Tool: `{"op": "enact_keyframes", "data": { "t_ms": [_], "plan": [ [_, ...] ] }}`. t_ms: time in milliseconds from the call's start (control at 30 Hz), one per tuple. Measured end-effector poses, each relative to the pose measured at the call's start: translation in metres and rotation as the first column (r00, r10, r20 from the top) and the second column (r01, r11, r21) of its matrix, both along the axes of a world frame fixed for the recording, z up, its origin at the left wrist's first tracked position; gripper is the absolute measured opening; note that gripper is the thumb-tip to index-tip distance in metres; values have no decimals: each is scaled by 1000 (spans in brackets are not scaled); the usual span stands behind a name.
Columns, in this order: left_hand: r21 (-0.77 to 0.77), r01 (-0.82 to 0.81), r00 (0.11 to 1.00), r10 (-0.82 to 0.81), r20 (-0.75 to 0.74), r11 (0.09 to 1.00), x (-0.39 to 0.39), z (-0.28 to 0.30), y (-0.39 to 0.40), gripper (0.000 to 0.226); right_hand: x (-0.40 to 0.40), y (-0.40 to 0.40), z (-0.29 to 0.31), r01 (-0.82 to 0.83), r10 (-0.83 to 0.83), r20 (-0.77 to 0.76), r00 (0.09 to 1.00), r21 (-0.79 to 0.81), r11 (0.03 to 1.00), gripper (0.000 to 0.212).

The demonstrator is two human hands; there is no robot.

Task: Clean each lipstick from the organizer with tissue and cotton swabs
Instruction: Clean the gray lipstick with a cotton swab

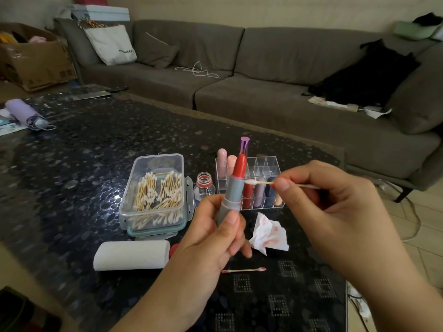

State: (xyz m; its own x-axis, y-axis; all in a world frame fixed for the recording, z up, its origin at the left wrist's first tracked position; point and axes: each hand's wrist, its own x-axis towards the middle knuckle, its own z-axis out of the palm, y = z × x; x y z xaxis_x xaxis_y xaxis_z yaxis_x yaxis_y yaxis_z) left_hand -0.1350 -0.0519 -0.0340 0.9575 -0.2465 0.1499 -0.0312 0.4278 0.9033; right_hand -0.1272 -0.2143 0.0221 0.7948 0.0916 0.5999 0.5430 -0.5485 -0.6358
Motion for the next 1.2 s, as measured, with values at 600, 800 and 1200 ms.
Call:
{"op": "enact_keyframes", "data": {
  "t_ms": [600, 800, 1200],
  "plan": [
    [-1, 19, 999, -19, 40, 1000, -1, -1, -1, 21, 0, -3, 2, -25, 27, -36, 999, 52, 998, 10],
    [-55, 22, 1000, -21, 17, 998, -2, 1, -3, 23, 0, -3, 3, -34, 35, -34, 999, 40, 999, 10],
    [-86, 38, 999, -37, 10, 996, -3, 7, 0, 4, 0, -5, 5, -54, 58, -63, 996, 63, 997, 12]
  ]
}}
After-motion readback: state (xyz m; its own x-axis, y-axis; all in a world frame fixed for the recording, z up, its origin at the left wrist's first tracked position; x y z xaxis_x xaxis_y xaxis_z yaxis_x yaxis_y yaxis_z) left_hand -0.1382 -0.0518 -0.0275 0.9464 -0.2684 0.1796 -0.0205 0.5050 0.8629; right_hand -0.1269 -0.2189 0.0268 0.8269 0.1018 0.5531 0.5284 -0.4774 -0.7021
